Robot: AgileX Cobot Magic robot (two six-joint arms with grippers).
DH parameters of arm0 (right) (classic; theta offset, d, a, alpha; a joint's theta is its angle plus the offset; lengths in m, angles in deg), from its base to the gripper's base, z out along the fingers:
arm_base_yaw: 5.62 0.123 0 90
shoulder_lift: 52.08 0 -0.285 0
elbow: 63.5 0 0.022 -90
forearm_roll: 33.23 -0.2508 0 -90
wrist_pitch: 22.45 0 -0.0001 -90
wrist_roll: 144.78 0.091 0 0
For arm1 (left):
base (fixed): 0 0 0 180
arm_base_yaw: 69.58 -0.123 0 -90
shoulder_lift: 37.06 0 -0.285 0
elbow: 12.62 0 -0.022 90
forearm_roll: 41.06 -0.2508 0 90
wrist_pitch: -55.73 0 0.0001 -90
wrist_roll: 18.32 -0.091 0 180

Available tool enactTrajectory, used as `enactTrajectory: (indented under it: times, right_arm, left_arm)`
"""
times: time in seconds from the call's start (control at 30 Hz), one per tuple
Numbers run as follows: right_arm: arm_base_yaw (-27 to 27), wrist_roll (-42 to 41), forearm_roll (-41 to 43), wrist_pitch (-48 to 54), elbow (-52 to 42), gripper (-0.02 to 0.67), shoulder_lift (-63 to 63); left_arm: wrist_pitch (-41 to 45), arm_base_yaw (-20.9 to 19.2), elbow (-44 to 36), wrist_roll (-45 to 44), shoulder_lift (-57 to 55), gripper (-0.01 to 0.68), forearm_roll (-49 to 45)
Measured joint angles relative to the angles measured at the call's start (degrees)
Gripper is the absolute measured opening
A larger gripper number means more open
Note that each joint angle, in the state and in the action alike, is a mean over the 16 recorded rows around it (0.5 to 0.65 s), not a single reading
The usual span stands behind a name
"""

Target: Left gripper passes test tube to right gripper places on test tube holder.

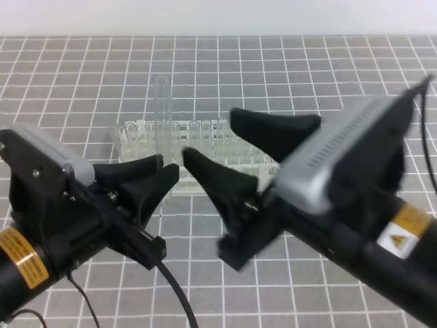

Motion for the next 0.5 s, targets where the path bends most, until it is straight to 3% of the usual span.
enactTrajectory:
  times: [0.5]
  right_arm:
    - [-0.03, 0.23, -2.74, -4.25, 9.58, 0.454, -11.72]
  left_arm:
    - [-5.22, -0.02, -2.20, 0.57, 0.04, 0.074, -0.55]
